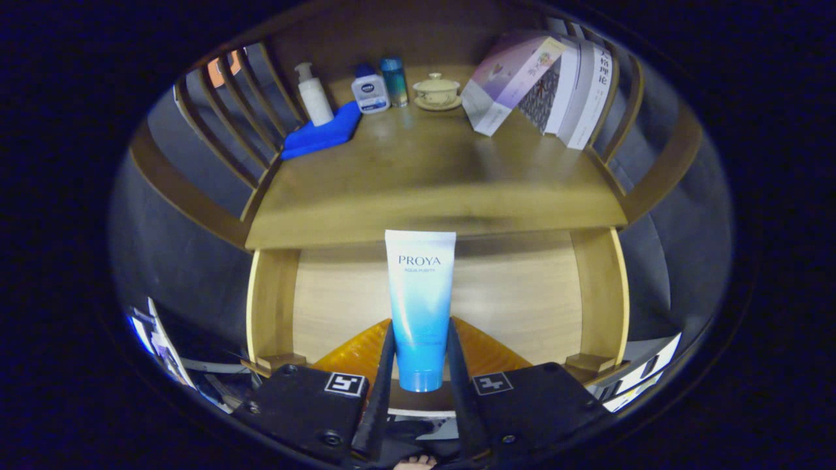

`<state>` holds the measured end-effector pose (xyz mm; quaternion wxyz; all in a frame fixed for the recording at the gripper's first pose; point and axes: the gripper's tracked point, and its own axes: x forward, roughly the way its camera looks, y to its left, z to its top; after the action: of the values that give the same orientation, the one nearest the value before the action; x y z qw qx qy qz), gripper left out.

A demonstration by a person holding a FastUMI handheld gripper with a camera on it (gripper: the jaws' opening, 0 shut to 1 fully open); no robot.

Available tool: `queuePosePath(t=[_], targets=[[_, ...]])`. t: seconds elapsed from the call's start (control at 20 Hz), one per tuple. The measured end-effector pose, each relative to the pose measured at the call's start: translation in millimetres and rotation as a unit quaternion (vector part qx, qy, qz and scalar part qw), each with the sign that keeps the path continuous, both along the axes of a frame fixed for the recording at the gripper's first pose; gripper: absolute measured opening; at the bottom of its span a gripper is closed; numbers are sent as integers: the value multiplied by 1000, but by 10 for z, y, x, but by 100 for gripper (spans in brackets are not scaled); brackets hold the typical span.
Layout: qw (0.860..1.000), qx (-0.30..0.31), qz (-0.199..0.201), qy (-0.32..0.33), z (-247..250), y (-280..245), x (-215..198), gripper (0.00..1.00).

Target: Pull open the drawer, take out the items inside it, and place them on the countertop above the cabinet.

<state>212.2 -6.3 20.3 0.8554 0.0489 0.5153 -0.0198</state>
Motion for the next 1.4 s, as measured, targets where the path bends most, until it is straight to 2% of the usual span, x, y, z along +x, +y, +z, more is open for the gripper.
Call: queuePosePath(t=[0.3, 0.85, 1.1, 1.4], targets=[[1000, -2, -9, -19, 165, -14, 542, 46], [1000, -19, -18, -17, -136, -178, 1262, 46], [999, -36, -18, -31, -235, -236, 1451, 49], [998, -34, -31, -47, -231, -239, 1465, 55]])
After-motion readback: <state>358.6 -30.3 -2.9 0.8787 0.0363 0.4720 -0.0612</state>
